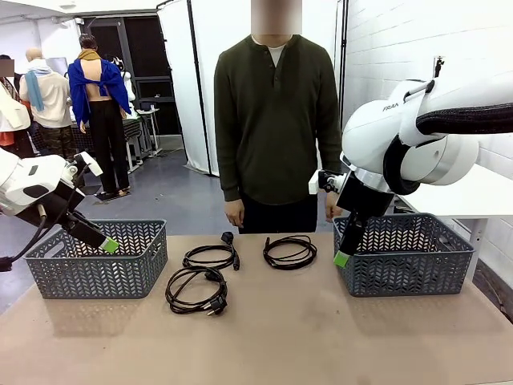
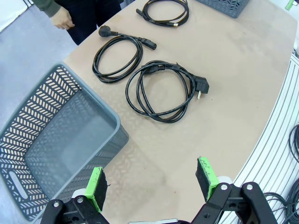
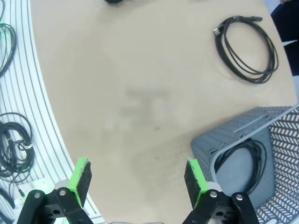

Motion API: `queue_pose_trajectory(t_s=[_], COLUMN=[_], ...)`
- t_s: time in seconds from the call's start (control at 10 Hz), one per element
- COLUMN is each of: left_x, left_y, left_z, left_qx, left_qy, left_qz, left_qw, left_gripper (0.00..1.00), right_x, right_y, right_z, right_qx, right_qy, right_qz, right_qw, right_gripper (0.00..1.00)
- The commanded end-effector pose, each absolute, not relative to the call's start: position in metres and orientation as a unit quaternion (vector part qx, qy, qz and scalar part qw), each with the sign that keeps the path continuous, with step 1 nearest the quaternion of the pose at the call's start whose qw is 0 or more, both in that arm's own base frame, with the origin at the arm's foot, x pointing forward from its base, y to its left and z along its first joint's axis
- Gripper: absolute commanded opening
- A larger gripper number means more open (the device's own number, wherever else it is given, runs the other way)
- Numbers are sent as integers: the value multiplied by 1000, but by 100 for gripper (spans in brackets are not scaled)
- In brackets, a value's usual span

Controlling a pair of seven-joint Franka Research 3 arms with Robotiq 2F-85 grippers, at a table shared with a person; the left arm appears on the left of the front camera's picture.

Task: Organize the cables according to human instructions.
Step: Pick up a bundle of cables and place it in the basket indicated by the human.

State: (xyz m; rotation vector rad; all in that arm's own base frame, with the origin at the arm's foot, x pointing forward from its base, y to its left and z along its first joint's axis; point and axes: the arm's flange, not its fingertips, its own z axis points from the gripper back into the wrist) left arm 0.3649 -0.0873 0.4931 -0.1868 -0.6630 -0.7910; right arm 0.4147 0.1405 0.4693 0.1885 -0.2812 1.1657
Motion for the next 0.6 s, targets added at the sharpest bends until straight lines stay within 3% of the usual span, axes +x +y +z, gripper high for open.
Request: queue_pose_trajectory(t_s=[0.0,0.5], left_x=[366,366], left_y=[-87,-87], left_z=[493,493], left_qx=[-90,-90], left_qy=[-317,-317], left_qz=[-372,-372], left_qw=[868,868], left_gripper=[100,100], right_x=[417,417], right_y=[141,141], right_z=[470,470], right_qx=[87,87], right_qy=[-128,-128], right_qz=[547,547], right_qw=[823,823], right_gripper=[100,100])
